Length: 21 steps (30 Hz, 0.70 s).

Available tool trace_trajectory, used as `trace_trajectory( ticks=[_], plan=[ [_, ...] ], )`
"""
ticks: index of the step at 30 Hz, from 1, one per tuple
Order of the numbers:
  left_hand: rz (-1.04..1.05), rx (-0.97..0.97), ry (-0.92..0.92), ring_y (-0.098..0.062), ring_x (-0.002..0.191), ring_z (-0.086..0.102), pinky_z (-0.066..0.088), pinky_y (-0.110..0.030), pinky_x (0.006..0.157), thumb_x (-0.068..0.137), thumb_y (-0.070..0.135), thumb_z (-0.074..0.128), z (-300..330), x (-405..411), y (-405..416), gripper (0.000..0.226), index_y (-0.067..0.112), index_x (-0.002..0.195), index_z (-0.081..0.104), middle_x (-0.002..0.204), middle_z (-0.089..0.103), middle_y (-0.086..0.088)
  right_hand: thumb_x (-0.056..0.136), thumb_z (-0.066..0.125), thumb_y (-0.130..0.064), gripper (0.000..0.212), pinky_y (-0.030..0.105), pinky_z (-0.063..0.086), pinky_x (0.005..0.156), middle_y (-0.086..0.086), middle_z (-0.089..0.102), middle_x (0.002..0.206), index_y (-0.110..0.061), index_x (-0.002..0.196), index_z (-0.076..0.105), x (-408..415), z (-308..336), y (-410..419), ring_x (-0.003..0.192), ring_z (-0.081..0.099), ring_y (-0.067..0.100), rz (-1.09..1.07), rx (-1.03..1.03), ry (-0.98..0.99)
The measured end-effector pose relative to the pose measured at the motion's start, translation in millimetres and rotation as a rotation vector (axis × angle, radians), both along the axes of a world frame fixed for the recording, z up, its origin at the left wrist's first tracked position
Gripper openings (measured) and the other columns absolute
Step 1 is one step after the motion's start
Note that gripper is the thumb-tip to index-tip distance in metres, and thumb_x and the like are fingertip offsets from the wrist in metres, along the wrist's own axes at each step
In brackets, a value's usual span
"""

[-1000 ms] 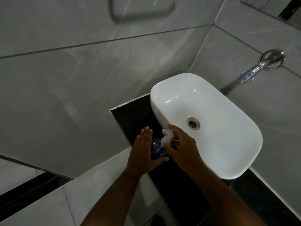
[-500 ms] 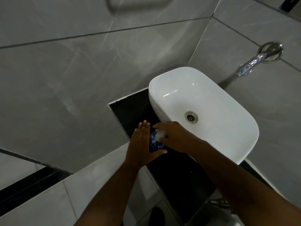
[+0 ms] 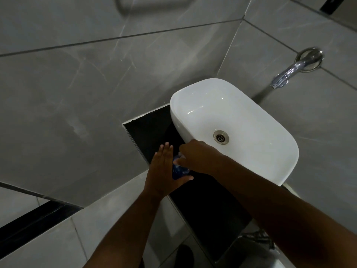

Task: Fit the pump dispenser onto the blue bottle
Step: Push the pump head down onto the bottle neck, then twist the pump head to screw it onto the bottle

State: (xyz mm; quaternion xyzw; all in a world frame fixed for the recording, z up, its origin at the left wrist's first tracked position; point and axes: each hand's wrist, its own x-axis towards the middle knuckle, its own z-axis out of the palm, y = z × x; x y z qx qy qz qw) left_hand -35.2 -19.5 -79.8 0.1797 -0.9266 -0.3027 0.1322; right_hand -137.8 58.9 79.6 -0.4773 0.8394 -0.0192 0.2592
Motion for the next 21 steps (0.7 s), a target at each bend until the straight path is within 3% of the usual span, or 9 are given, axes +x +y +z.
trace_trajectory(
  ticks=[3,6,8,11,14,17,21],
  plan=[
    [0.009,0.02,0.005,-0.023,0.148,0.006,0.019,-0.05,0.118,0.068,0.084,0.054,-1.1,-1.1,0.8,0.117,0.011,0.151,0.016,0.16,0.016,-0.012,0.078,0.07,-0.03,0.024,0.026,0.045,0.065,0.004,0.063,0.09,-0.013,0.089,0.058,-2.2,0.7,3.4,0.079,0.057,0.016,0.042,-0.026,-0.077],
    [0.024,0.015,0.008,-0.024,0.147,0.007,0.018,-0.049,0.118,0.067,0.083,0.055,-0.6,0.4,1.8,0.119,0.01,0.151,0.014,0.159,0.017,-0.013,0.08,0.064,-0.019,0.02,0.034,0.048,0.068,0.012,0.066,0.095,-0.005,0.094,0.06,-4.0,1.6,5.7,0.083,0.061,0.024,0.064,-0.052,-0.072],
    [0.022,0.01,-0.009,-0.023,0.148,0.003,0.015,-0.047,0.119,0.068,0.084,0.054,-0.6,1.0,2.5,0.119,0.011,0.152,0.012,0.161,0.012,-0.011,0.083,0.062,-0.03,0.023,0.03,0.043,0.061,0.006,0.061,0.087,-0.008,0.09,0.059,-3.5,1.6,6.0,0.077,0.058,0.021,0.063,-0.048,0.012],
    [0.015,-0.019,-0.042,-0.02,0.148,-0.004,0.011,-0.046,0.12,0.07,0.087,0.048,-1.3,1.3,2.9,0.117,0.013,0.152,0.012,0.162,0.005,-0.008,0.081,0.061,-0.048,0.037,0.03,0.04,0.064,0.001,0.055,0.08,-0.012,0.091,0.06,-3.4,-0.6,4.5,0.073,0.053,0.016,0.04,-0.024,0.126],
    [0.03,0.008,-0.031,-0.021,0.148,0.0,0.013,-0.047,0.12,0.068,0.086,0.051,-0.7,2.0,2.7,0.119,0.012,0.152,0.011,0.162,0.008,-0.009,0.075,0.07,-0.037,0.035,0.029,0.046,0.064,0.004,0.063,0.092,-0.015,0.099,0.057,-6.2,-2.8,4.5,0.08,0.058,0.018,0.039,-0.067,-0.002],
    [0.04,0.029,-0.01,-0.023,0.148,0.004,0.015,-0.049,0.119,0.068,0.084,0.053,0.2,2.1,4.0,0.12,0.01,0.152,0.012,0.161,0.012,-0.011,0.078,0.066,-0.021,0.025,0.034,0.05,0.07,0.009,0.065,0.096,-0.011,0.1,0.059,-8.0,-1.6,5.8,0.084,0.061,0.023,0.068,-0.06,-0.05],
    [0.027,0.038,-0.018,-0.023,0.148,0.004,0.018,-0.051,0.119,0.069,0.083,0.054,-0.3,1.6,3.6,0.117,0.012,0.152,0.014,0.161,0.012,-0.01,0.079,0.065,-0.037,0.03,0.034,0.05,0.072,0.003,0.063,0.088,-0.014,0.098,0.06,-6.7,-3.7,6.8,0.08,0.06,0.019,0.006,-0.018,0.002]
  ],
)
